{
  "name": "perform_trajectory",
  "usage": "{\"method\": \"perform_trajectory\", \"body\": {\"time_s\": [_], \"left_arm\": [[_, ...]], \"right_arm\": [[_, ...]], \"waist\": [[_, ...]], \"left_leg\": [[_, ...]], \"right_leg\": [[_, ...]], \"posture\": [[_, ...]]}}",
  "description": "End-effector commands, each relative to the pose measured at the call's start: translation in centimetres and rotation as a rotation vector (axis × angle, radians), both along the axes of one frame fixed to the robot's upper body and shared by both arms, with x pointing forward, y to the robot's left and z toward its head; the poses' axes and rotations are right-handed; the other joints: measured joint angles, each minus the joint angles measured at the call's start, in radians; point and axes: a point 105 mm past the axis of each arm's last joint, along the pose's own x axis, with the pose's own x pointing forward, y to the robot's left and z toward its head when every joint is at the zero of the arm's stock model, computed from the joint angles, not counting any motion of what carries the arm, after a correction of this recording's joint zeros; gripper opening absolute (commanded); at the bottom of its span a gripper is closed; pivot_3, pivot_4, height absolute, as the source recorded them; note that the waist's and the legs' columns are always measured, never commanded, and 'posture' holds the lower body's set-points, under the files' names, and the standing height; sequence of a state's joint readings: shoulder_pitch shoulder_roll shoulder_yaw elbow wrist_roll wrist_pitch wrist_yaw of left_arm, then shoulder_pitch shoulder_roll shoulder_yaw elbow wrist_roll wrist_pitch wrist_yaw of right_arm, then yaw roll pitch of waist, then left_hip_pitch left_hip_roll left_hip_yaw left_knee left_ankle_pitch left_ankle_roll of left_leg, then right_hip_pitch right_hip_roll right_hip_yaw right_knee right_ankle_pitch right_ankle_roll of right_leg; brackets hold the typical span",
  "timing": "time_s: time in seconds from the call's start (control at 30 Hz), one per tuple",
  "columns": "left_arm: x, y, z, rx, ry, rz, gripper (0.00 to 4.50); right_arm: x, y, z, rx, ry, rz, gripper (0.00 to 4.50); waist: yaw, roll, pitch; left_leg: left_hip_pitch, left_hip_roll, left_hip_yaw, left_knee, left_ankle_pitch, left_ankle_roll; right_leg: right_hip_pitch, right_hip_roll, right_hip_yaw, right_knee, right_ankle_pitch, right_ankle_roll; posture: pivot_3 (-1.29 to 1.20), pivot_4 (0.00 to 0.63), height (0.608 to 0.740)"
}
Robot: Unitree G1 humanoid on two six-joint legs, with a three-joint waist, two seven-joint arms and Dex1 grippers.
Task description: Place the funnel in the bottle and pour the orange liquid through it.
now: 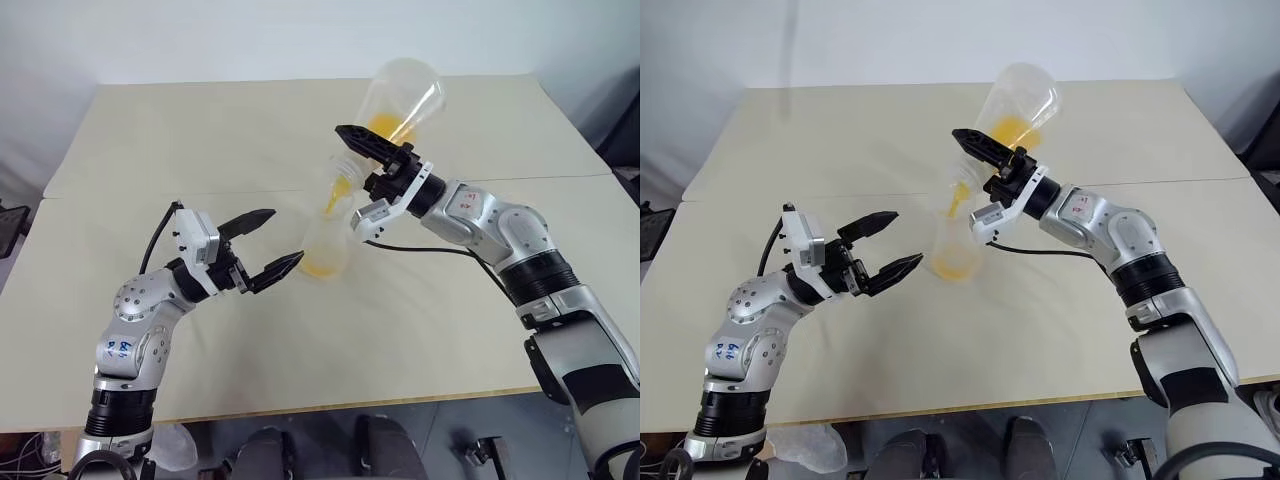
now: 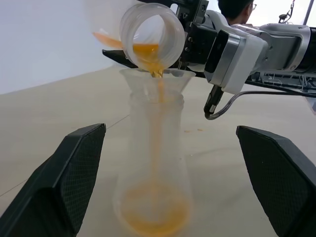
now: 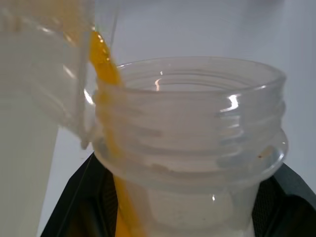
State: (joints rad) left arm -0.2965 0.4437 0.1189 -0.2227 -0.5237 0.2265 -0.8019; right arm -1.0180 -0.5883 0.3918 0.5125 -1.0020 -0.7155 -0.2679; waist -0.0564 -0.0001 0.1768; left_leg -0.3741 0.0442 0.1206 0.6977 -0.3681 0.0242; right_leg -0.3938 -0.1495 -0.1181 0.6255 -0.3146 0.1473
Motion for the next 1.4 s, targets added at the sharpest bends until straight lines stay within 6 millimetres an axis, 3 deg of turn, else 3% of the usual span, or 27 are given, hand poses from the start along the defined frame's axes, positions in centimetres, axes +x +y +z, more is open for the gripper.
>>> {"method": "perform_trajectory", "body": {"time_s": [0.03, 1.4], "left_arm": [[-0.7, -0.4, 1.0, -0.004, -0.057, -0.018, 4.5], [-0.3, -0.7, 1.0, -0.029, -0.072, -0.012, 4.5]], "right_arm": [[-0.6, -0.1, 2.2, 0.022, -0.08, 0.014, 2.64], [-0.4, -0.2, 3.6, 0.001, -0.157, 0.006, 2.64]], "waist": [[-0.001, 0.0, 0.0], [0.0, 0.0, 0.0]], "left_leg": [[0.0, 0.0, 0.0, 0.0, 0.0, 0.0], [0.0, 0.0, 0.0, 0.0, 0.0, 0.0]], "right_leg": [[0.0, 0.0, 0.0, 0.0, 0.0, 0.0], [0.0, 0.0, 0.0, 0.0, 0.0, 0.0]], "posture": [[0.0, 0.15, 0.74], [0.0, 0.15, 0.74]]}}
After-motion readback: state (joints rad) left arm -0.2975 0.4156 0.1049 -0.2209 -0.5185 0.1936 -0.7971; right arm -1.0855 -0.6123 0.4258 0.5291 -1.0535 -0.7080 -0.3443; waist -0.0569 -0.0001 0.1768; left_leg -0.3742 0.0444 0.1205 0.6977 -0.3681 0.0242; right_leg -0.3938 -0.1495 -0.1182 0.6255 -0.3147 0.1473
